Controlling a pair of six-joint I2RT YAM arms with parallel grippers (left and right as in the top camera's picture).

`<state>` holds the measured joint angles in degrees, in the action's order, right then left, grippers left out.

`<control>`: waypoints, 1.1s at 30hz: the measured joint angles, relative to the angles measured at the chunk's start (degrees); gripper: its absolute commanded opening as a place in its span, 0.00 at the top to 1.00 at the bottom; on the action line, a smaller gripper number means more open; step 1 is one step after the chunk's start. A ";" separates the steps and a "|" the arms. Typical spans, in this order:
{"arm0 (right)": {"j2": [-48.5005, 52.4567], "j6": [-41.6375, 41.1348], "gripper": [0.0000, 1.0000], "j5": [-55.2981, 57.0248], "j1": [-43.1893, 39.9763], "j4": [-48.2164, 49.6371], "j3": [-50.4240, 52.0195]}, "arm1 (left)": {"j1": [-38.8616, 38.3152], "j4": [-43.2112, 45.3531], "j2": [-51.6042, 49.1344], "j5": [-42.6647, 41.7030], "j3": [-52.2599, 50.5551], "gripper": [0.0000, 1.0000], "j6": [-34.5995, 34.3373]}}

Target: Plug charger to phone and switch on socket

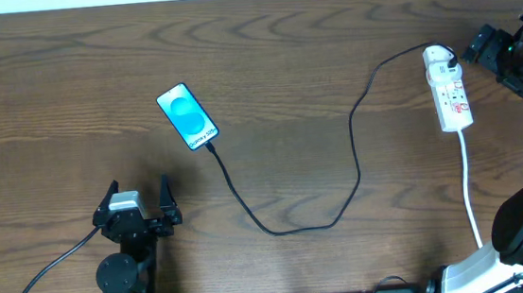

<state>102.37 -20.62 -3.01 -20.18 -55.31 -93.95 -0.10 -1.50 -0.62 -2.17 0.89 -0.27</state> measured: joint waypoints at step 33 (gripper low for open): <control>-26.14 -1.77 0.01 0.04 6.19 86.07 71.60 | 0.04 -0.35 0.00 0.83 0.33 0.11 0.00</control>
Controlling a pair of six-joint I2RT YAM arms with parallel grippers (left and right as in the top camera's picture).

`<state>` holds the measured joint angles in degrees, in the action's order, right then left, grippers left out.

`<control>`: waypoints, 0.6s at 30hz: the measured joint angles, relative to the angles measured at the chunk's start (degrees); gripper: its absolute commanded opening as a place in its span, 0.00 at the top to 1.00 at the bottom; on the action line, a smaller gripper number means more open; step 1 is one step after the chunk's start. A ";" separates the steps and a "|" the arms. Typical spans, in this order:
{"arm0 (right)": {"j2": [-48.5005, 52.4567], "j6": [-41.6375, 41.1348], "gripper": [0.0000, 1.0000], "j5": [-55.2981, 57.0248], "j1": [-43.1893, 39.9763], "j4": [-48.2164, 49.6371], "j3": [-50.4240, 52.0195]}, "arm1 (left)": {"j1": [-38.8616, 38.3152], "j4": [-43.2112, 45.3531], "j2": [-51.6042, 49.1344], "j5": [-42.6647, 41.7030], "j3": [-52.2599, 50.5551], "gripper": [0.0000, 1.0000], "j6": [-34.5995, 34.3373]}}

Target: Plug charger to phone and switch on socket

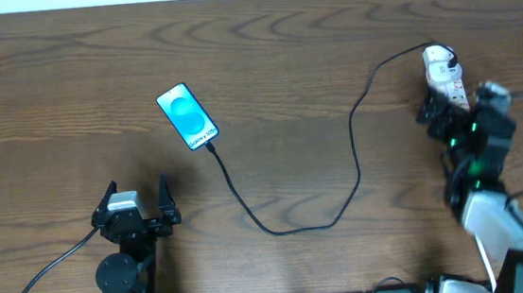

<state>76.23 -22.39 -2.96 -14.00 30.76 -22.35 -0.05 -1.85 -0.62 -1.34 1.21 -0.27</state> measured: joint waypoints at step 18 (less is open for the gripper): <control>-20.87 0.02 0.01 2.58 1.75 7.82 21.11 | 0.00 -0.04 0.00 0.02 0.00 0.11 -0.02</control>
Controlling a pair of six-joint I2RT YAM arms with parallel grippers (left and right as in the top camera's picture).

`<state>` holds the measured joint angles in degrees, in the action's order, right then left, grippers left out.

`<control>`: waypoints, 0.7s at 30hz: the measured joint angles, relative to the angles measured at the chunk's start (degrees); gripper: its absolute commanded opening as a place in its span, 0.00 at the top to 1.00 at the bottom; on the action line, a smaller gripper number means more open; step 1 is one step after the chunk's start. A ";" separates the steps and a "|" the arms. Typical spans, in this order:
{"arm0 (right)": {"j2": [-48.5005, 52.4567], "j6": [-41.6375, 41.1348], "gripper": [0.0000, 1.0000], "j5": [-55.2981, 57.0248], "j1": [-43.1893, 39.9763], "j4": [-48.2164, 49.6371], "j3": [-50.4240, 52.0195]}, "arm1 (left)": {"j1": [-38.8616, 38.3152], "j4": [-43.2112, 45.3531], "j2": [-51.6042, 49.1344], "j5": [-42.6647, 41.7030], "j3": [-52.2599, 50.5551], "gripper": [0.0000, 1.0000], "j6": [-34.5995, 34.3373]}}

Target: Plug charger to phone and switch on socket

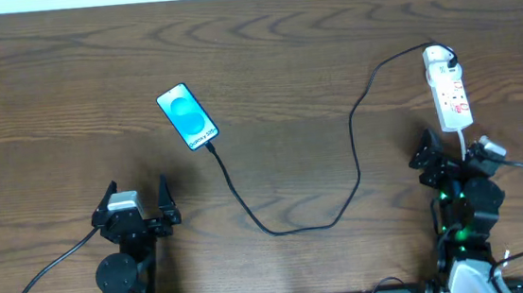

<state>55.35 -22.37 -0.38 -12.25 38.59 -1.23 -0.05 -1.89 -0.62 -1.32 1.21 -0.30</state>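
Note:
A phone (187, 116) with a lit blue screen lies face up left of the middle of the table. A black cable (352, 148) runs from its lower end to a white charger plugged into the far end of a white socket strip (451, 95) at the right. My left gripper (136, 193) stands open near the front edge, well below the phone. My right gripper (449, 154) sits open just below the strip's near end, over the strip's white cord.
The strip's white cord (463, 138) runs down toward the right arm's base. A dark cable trails from the left arm to the front left corner. The wooden table (263, 51) stretches behind the phone and strip.
My right arm has drawn back toward the front edge; its gripper was over the strip's near half and is now below it, leaving the whole strip in sight. The left arm is unchanged.
At first my right gripper hung at the far right, beside the strip's top. Then it covered the strip's lower half. Now it rests below the strip near the front. The phone, its cable and the left arm stayed where they were throughout.

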 measured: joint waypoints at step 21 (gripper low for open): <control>-22.64 6.10 0.01 10.43 11.85 -21.70 0.85 | 0.00 0.00 -0.02 -0.02 0.00 0.11 -0.02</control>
<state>32.71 -16.27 10.04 -0.40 16.88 -0.38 -0.05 -1.89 -0.64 -1.34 1.21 -0.32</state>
